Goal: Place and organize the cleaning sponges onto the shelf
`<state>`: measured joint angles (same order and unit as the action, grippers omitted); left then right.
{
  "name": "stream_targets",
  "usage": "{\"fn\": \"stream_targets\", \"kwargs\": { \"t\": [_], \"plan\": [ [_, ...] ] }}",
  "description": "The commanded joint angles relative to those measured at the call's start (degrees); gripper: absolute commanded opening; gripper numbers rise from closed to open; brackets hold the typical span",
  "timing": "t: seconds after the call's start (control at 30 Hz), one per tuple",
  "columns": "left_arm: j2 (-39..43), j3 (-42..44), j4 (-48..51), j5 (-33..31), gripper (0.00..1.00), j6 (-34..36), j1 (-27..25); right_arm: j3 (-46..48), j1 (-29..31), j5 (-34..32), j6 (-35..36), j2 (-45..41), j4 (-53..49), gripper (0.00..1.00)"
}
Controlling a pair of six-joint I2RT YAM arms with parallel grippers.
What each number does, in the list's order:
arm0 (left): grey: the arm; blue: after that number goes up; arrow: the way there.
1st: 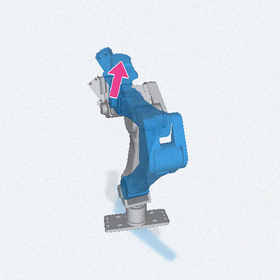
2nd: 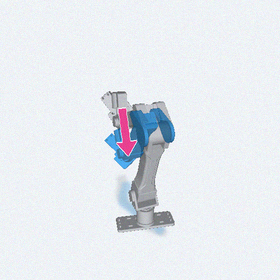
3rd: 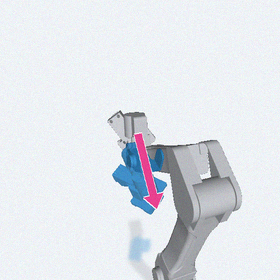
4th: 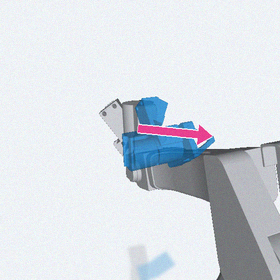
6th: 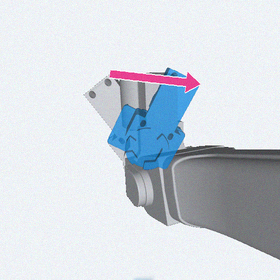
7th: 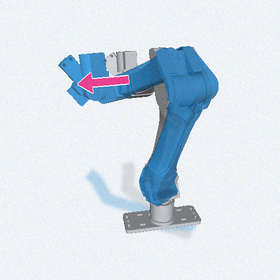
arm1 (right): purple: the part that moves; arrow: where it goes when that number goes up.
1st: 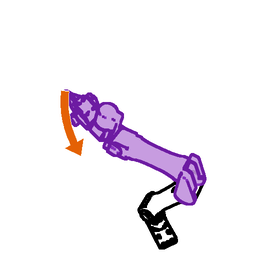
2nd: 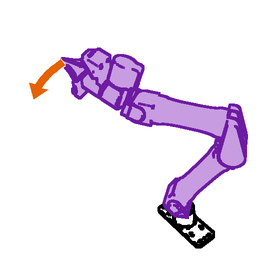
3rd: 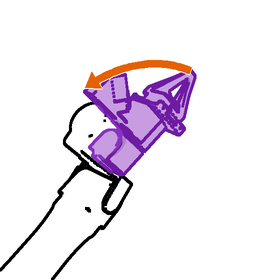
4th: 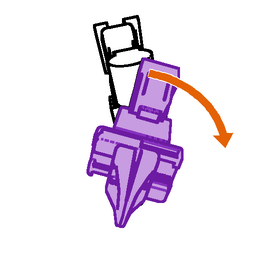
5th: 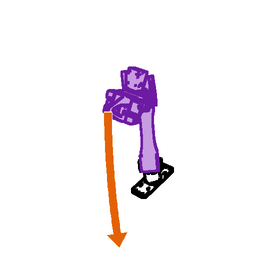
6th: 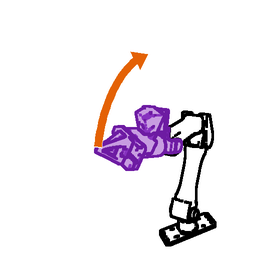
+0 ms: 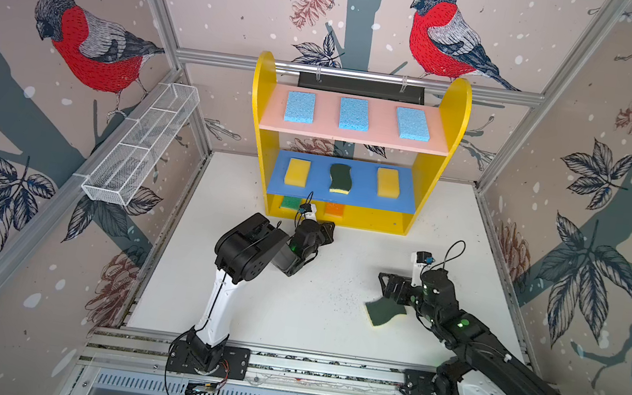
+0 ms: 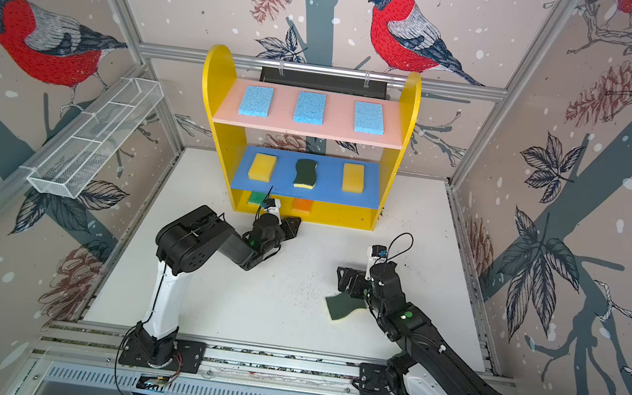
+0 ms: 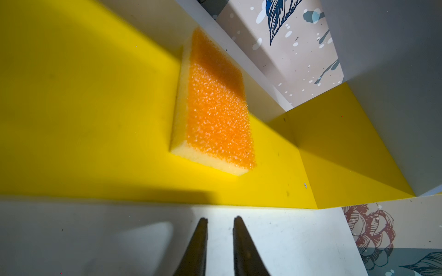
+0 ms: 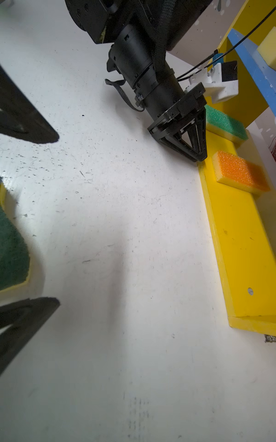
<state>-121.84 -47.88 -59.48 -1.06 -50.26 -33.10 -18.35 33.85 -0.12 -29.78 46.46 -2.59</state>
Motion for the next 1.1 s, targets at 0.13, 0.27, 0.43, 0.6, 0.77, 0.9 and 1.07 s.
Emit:
{"fn": "stream_targets", "kwargs": {
  "t": [0.13,0.27,0.43,0.6,0.77,0.9,1.07],
  "plan": [
    [6.11,5.06,2.66,-0.68,0.26,4.53,-0.77,-1.47,0.43,-3.48,-3.04,-1.55,-4.99,1.0],
    [11.46,6.94,6.59,-1.75,0.27,8.46,-1.93,-3.31,1.28,-6.52,-5.6,-2.97,-10.74,1.0],
    [20.35,7.18,17.69,-4.62,0.27,15.01,-4.19,-5.11,3.44,-8.22,-10.35,-5.46,-19.05,0.99],
    [28.35,7.43,27.86,-6.27,0.27,18.57,-5.56,-4.96,8.65,-8.07,-18.32,-8.68,-25.06,0.94],
    [35.27,8.03,35.44,-6.85,0.27,21.7,-6.27,-5.08,16.08,-12.79,-27.45,-10.41,-30.37,0.86],
    [39.89,7.86,40.81,-8.69,0.31,25.05,-7.8,-5.37,23.61,-16.24,-35.24,-10.77,-32.34,0.78],
    [45.2,8.48,45.96,-12.77,0.32,26.04,-7.96,-4.82,32.69,-19.8,-44.89,-9.24,-35.12,0.69]
  ]
}}
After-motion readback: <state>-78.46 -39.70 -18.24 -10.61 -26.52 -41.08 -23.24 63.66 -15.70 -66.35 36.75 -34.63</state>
